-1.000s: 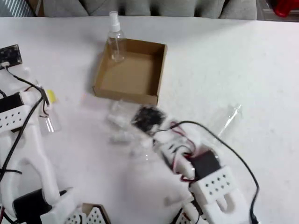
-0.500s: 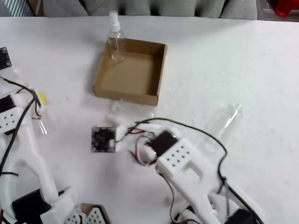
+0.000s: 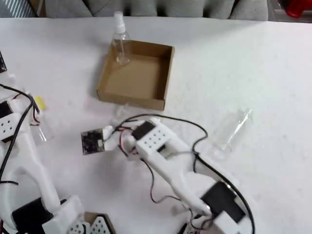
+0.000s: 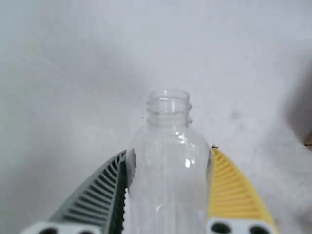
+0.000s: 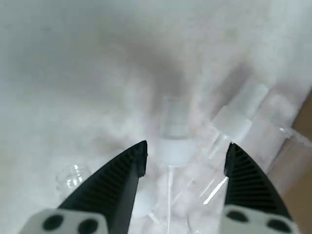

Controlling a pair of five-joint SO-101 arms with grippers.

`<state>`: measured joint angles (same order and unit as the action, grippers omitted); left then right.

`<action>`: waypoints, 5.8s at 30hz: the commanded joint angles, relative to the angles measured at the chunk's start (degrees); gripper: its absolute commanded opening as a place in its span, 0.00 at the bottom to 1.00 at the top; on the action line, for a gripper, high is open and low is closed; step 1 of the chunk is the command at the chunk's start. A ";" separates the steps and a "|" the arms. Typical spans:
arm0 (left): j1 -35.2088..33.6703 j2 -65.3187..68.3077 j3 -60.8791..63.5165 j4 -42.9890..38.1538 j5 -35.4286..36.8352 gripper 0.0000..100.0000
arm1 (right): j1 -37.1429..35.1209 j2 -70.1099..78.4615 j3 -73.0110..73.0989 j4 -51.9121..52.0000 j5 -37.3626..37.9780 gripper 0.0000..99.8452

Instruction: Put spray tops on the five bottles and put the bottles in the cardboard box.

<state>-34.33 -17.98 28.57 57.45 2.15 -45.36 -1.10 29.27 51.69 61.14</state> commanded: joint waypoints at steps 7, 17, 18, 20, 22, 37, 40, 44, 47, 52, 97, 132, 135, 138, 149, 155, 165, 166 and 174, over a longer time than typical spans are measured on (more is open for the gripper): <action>-0.31 -2.59 -3.08 -0.53 0.09 0.02 | 2.68 11.38 -11.52 -0.75 0.88 0.14; -0.31 -2.59 -3.08 -0.70 0.09 0.02 | 3.21 10.24 -12.57 -0.22 0.35 0.13; -0.31 -2.59 -3.08 -0.70 0.09 0.02 | 3.21 8.84 -12.57 0.66 0.26 0.13; -0.31 -2.59 -2.99 -0.62 0.09 0.02 | 3.12 6.02 -12.57 2.51 -0.53 0.13; -0.31 -2.59 -2.99 -0.62 0.09 0.02 | 3.12 2.77 -12.48 3.74 -3.52 0.13; -0.31 -2.59 -2.99 -0.62 0.09 0.02 | 2.24 -2.59 -1.93 -1.71 -0.88 0.13; -0.31 -2.59 -2.99 -0.62 0.09 0.02 | 2.24 -1.89 -2.02 -1.71 -0.79 0.13; -0.31 -2.59 -2.99 -0.62 0.09 0.02 | 2.42 3.30 -3.16 -3.47 -0.79 0.13; -0.31 -2.59 -2.99 -0.62 0.00 0.02 | 2.68 6.46 -5.36 -3.74 -0.70 0.13; -0.22 -2.59 -2.99 -0.62 -1.67 0.02 | 3.47 9.89 -7.47 -3.74 -0.70 0.13; 44.62 -60.09 19.43 -8.18 -1.85 0.02 | 50.77 -82.86 18.64 -4.09 -58.37 0.02; 52.00 -86.37 47.82 -21.36 -1.93 0.02 | 11.47 -57.98 -7.38 -38.90 -63.65 0.02; 52.00 -86.46 49.93 -21.89 -2.02 0.02 | 9.27 -55.34 -10.20 -36.18 -63.65 0.02; 51.91 -86.46 53.80 -24.53 -2.02 0.02 | 7.25 -55.16 -11.16 -33.98 -63.65 0.02; 50.42 -86.46 58.90 -31.82 -6.95 0.02 | 5.85 -57.19 -5.36 -33.10 -63.74 0.02; 50.42 -86.46 58.99 -31.82 -7.12 0.02 | 6.02 -60.44 1.85 -38.73 -63.74 0.02; 50.42 -86.46 58.99 -31.74 -7.12 0.02 | 6.11 -55.25 3.43 -46.20 -63.65 0.02; 50.42 -86.46 58.99 -31.74 -7.12 0.02 | 6.11 -54.55 3.52 -46.64 -63.65 0.02; 50.42 -86.46 58.99 -31.91 -7.12 0.02 | 9.45 -51.74 3.87 -47.60 -63.74 0.02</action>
<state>16.57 -103.87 87.74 28.00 -4.44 -37.71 -52.97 33.93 5.19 -3.30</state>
